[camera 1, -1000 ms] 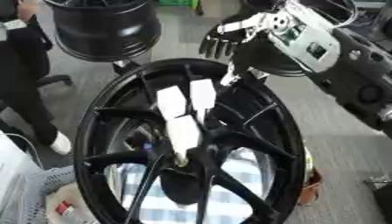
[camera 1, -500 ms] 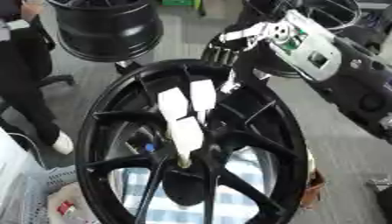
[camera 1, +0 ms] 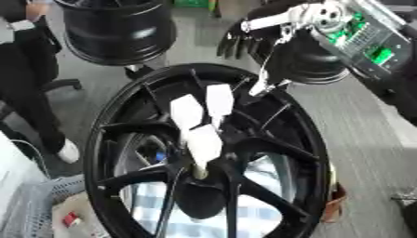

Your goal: Pull the pin out of the wheel hub.

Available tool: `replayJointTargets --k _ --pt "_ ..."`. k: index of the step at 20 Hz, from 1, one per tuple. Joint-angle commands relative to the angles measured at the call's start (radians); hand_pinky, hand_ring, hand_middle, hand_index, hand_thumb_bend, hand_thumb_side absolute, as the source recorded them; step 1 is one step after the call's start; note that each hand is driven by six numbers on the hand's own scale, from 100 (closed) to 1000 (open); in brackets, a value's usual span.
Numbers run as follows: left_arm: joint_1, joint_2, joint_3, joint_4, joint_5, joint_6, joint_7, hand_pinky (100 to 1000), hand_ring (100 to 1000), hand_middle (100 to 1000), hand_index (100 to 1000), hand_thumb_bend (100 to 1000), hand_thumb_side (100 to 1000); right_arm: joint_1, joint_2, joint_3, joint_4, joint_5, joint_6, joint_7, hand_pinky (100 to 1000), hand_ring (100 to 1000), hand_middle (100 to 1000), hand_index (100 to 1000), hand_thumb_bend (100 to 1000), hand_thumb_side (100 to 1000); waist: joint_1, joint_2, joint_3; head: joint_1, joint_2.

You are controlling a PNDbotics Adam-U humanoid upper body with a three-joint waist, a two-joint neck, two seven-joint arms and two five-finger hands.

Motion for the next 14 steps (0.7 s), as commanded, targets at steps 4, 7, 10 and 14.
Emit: replayJointTargets --k 4,7,10,14 --pt "-0.006 0.022 0.006 -0.017 -0.002 -0.004 -0.002 763 873 758 846 204 665 -0.010 -0.052 -0.013 -0.060 -0.019 0.049 0.025 819 807 791 864 602 186 0.004 -0.018 -0.003 0.002 -0.009" --pt "-0.005 0.022 0.005 -0.017 -0.002 -0.003 -0.003 763 873 758 846 202 666 -0.004 -0.061 -0.016 -0.086 -0.039 0.074 0.030 814 804 789 861 612 185 0.004 -0.018 -0.004 0.002 -0.010" --pt "-0.005 0.021 0.005 -0.017 -0.001 -0.002 -0.003 763 873 758 846 202 666 0.000 -0.064 -0.015 -0.107 -0.060 0.107 0.027 809 802 785 858 621 183 0.003 -0.018 -0.003 0.000 -0.010" --pt "-0.004 0.017 0.004 -0.017 0.000 -0.001 -0.004 763 873 758 846 201 670 -0.004 -0.050 -0.002 -0.110 -0.076 0.138 0.018 805 799 781 856 627 181 0.004 -0.017 -0.001 -0.004 -0.012"
